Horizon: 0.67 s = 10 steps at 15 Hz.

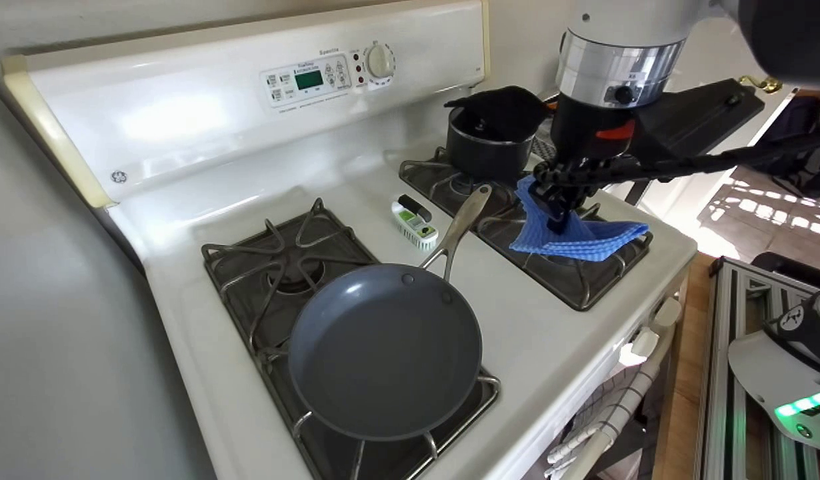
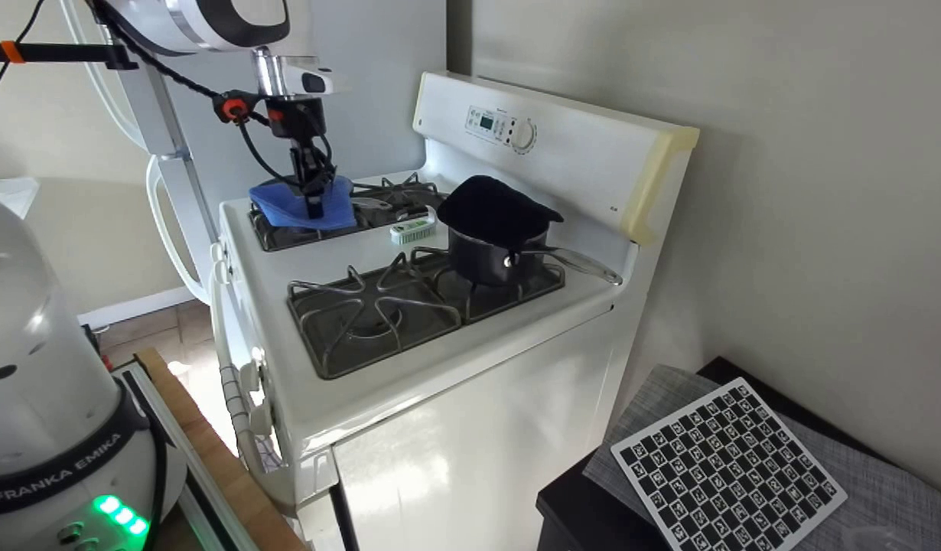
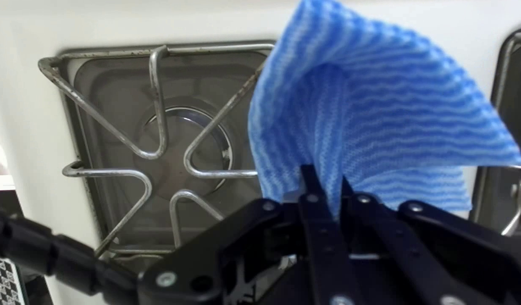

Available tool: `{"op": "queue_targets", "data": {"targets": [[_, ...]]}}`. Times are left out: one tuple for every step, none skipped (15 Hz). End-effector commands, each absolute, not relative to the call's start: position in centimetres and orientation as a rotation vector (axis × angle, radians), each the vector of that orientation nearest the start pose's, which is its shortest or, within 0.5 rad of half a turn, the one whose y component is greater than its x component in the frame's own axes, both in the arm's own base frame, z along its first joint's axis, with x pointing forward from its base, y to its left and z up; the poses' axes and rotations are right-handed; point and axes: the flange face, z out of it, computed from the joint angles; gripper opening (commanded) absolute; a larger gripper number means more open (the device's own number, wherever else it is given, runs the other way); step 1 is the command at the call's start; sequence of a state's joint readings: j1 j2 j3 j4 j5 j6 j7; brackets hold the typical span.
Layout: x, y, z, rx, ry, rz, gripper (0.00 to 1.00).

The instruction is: Use the towel to wipe the pan

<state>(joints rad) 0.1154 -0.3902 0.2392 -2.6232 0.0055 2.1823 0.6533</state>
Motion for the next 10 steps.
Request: {"op": "queue_targets", "data": {"targets": [[36.8, 12.0, 34.8, -3.173, 0.534, -0.041, 0.0], [36.9, 12.0, 34.3, -3.164, 0.526, -0.07, 0.0], [37.0, 12.0, 33.7, -3.152, 0.514, -0.082, 0.0], [37.1, 12.1, 33.0, -3.143, 0.501, -0.092, 0.0], [37.3, 12.2, 32.4, -3.138, 0.49, -0.108, 0.0], [37.3, 12.3, 31.8, -3.133, 0.474, -0.113, 0.0], [37.6, 12.3, 31.2, -3.138, 0.446, -0.134, 0.0], [37.9, 12.3, 30.9, -3.125, 0.441, -0.143, 0.0], [38.1, 12.5, 30.5, -3.118, 0.425, -0.16, 0.0], [38.3, 12.6, 30.1, -3.11, 0.41, -0.172, 0.0]]}}
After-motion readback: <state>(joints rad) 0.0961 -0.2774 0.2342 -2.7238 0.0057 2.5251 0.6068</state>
